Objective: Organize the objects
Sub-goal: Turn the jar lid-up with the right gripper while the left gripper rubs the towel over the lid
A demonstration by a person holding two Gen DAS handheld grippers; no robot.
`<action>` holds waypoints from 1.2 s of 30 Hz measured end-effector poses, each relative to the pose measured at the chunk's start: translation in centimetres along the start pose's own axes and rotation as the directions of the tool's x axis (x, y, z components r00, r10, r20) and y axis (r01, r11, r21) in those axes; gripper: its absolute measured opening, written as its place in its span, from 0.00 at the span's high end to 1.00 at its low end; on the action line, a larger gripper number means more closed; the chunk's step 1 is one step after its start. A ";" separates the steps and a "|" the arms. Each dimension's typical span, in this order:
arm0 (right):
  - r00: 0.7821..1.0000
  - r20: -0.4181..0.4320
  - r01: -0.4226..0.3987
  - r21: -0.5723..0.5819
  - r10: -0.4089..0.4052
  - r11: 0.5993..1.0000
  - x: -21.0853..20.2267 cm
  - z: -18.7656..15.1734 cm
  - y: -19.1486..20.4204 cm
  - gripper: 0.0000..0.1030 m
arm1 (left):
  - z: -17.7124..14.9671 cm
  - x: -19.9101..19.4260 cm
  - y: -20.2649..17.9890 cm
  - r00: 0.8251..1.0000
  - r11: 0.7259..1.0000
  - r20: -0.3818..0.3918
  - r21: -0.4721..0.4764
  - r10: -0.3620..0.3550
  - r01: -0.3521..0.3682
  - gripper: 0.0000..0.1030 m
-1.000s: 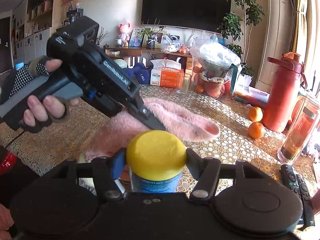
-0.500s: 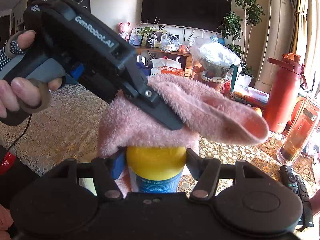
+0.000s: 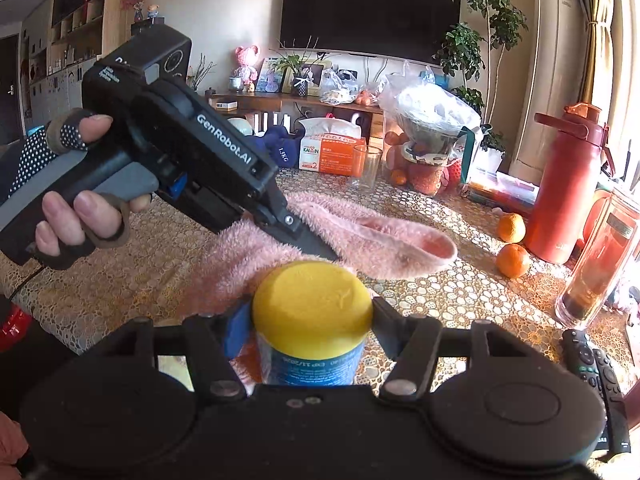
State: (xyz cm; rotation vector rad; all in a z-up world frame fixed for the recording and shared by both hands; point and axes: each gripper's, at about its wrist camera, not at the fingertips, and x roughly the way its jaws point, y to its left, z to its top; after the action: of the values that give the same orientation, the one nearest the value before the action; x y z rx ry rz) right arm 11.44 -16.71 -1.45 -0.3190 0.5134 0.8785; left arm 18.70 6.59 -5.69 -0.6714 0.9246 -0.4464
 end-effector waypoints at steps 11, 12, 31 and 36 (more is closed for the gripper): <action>1.000 0.005 0.004 0.006 -0.004 1.000 0.0 -0.1 -0.1 0.40 | -1.2 3.0 2.2 0.990 0.992 -0.073 0.033 0.121 -0.119 0.81; 1.000 0.006 0.004 0.008 -0.004 1.000 0.0 -0.1 -0.1 0.40 | -1.3 3.0 2.4 0.990 0.992 -0.069 0.035 0.121 -0.119 0.81; 1.000 0.007 0.013 0.010 -0.013 1.000 -0.1 -0.1 -0.1 0.40 | -0.8 -2.6 -3.3 0.992 0.989 0.056 0.099 -0.117 0.111 0.80; 1.000 0.005 0.015 0.011 -0.015 1.000 0.0 -0.1 0.0 0.40 | -0.5 -1.6 -1.5 0.995 0.995 0.047 0.054 -0.088 0.086 0.80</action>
State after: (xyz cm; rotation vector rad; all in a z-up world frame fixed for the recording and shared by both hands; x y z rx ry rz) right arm 11.45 -16.75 -1.52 -0.3104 0.5098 0.8615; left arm 17.33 6.33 -3.88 -0.6740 0.8366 -0.5276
